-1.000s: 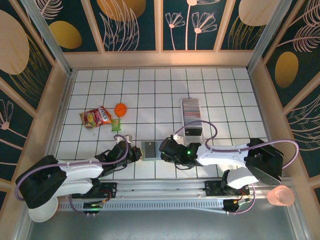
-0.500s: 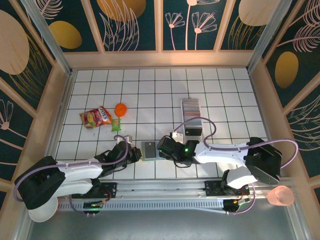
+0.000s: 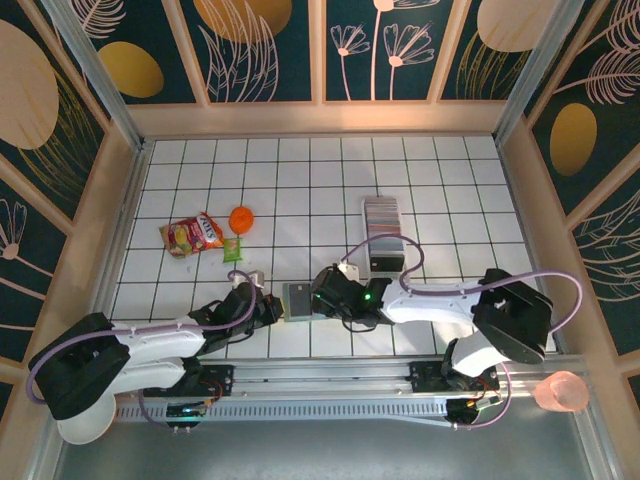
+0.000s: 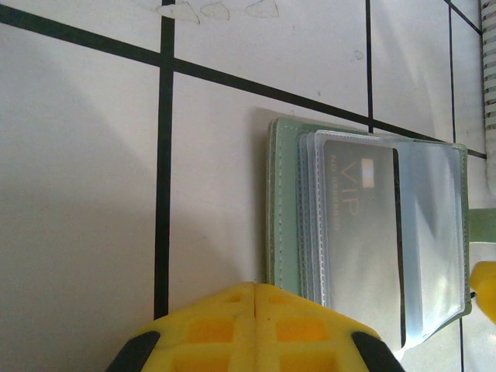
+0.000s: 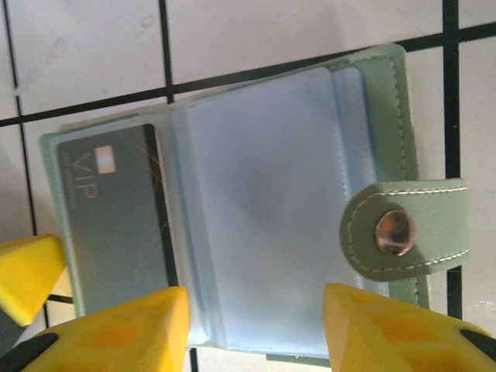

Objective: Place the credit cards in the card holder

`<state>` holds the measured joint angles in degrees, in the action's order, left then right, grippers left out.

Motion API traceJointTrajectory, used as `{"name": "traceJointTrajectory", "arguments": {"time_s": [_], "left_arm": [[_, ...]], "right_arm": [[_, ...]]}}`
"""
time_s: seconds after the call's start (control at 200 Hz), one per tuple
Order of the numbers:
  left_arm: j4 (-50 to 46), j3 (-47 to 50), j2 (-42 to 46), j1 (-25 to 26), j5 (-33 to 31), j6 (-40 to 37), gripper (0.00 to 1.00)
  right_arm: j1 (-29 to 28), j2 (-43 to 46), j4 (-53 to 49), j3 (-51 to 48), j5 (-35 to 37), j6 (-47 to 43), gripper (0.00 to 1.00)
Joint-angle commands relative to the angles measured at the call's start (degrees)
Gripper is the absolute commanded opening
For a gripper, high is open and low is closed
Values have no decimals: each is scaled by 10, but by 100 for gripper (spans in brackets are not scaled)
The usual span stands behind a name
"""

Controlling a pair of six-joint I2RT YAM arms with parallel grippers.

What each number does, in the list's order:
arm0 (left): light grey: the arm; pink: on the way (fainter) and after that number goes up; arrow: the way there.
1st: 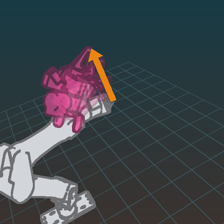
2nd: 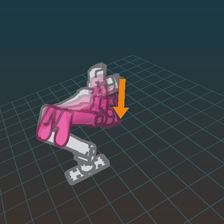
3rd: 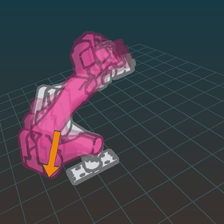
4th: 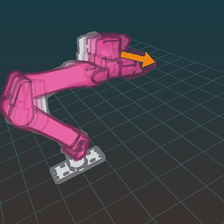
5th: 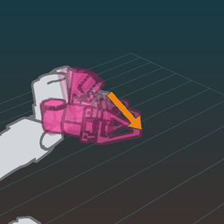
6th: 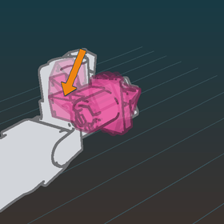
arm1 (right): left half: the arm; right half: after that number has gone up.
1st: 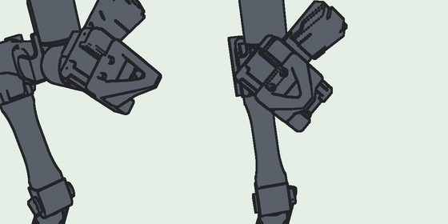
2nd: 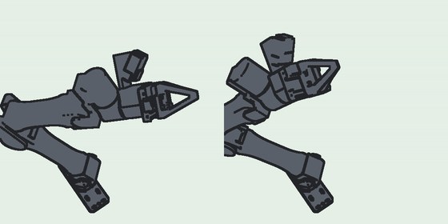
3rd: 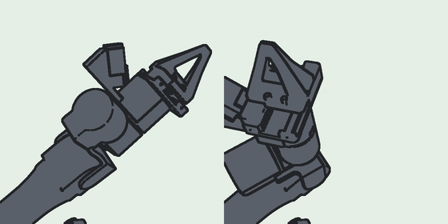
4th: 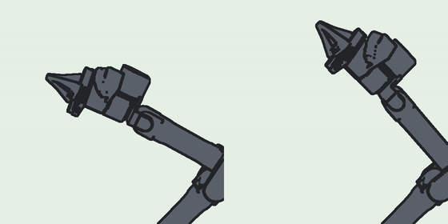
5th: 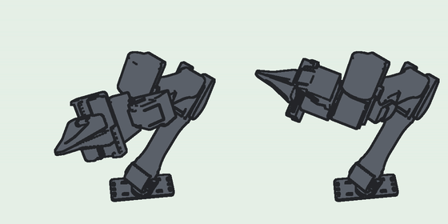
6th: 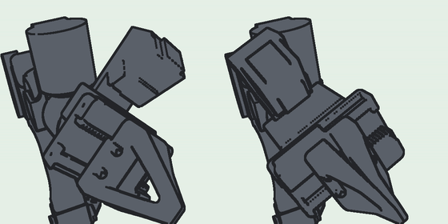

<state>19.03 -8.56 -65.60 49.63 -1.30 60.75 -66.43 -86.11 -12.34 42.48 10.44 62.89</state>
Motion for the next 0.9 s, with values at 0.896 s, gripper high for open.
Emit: {"name": "traceJointTrajectory", "arguments": {"time_s": [0.896], "left_arm": [[-21,7,-1,4,-4,4,0]], "right_arm": [[-11,-59,140,16,-64,-6,53]]}}
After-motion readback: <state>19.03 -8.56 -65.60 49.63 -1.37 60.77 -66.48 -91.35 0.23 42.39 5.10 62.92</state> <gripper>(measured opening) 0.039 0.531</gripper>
